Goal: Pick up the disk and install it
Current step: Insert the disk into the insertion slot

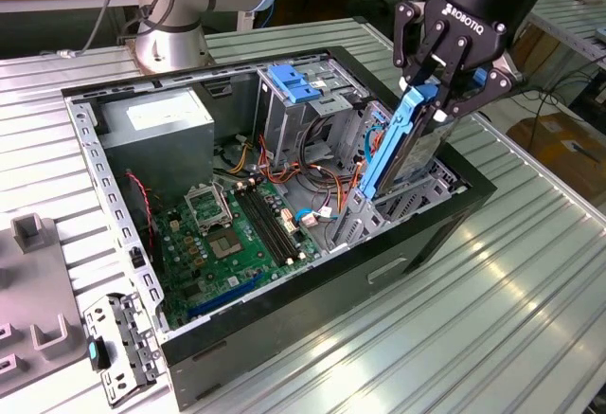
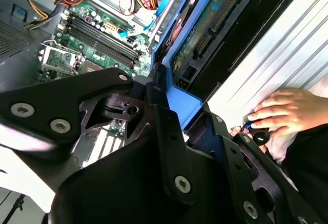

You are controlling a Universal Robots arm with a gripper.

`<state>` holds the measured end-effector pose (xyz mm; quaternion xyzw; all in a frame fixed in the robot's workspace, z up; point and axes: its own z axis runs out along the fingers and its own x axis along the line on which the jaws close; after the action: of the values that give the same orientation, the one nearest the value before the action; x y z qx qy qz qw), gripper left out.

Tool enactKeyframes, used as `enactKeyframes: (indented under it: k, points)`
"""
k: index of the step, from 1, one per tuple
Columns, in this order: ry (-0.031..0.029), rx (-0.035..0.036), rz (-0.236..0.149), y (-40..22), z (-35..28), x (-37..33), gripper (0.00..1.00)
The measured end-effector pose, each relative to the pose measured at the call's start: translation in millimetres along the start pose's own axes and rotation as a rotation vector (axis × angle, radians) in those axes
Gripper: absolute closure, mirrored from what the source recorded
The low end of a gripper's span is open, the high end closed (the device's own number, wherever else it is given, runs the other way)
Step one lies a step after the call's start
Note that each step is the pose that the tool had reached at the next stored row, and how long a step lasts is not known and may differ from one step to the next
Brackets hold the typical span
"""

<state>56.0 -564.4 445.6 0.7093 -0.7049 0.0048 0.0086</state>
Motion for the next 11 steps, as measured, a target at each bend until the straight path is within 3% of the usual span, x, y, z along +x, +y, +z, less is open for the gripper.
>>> enactKeyframes:
  k: [2,11]
  points:
    - [0.0024,-0.001,0.0,0.1,0.1,0.0,0.63]
    - [0.0025,-0.0014,0.0,-0.1,4.6,-0.1,0.63]
